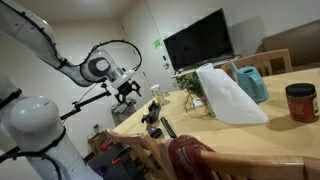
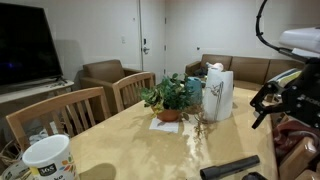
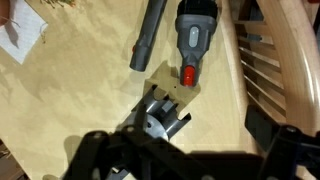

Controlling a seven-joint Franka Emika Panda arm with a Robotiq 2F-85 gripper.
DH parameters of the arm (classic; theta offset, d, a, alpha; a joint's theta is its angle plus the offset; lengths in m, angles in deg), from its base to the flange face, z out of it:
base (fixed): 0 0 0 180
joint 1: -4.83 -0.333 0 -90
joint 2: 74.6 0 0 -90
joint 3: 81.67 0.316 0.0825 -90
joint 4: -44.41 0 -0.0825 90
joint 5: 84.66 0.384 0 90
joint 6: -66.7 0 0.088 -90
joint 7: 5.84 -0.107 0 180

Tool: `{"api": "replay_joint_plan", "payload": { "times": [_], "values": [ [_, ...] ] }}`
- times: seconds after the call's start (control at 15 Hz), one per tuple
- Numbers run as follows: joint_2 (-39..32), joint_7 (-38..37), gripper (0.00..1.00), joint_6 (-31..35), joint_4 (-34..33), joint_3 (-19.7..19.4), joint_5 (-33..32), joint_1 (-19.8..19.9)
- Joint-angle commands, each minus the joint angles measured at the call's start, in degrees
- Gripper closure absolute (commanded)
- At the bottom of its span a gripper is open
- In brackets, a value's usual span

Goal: Move the grey gadget to the right

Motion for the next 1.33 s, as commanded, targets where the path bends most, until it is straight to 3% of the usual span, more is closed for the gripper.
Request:
{"api": "replay_joint_plan", "payload": {
  "times": [0.0,0.2,0.4,0.87,1.2,1.27],
  "values": [
    [-3.81,11.49,0.0,3.22,-0.9,-0.43,5.02,-2.35],
    [-6.38,23.46,0.0,2.85,-2.23,0.13,10.45,-3.91],
    [-8.75,30.88,0.0,1.23,-4.0,2.14,12.4,-1.9],
    [-12.11,21.95,0.0,0.96,-4.22,5.62,1.83,9.69],
    [-16.19,23.78,0.0,1.73,-4.98,6.21,2.78,12.29],
    [-14.12,23.75,0.0,1.28,-3.77,6.43,2.8,12.53]
  ]
}}
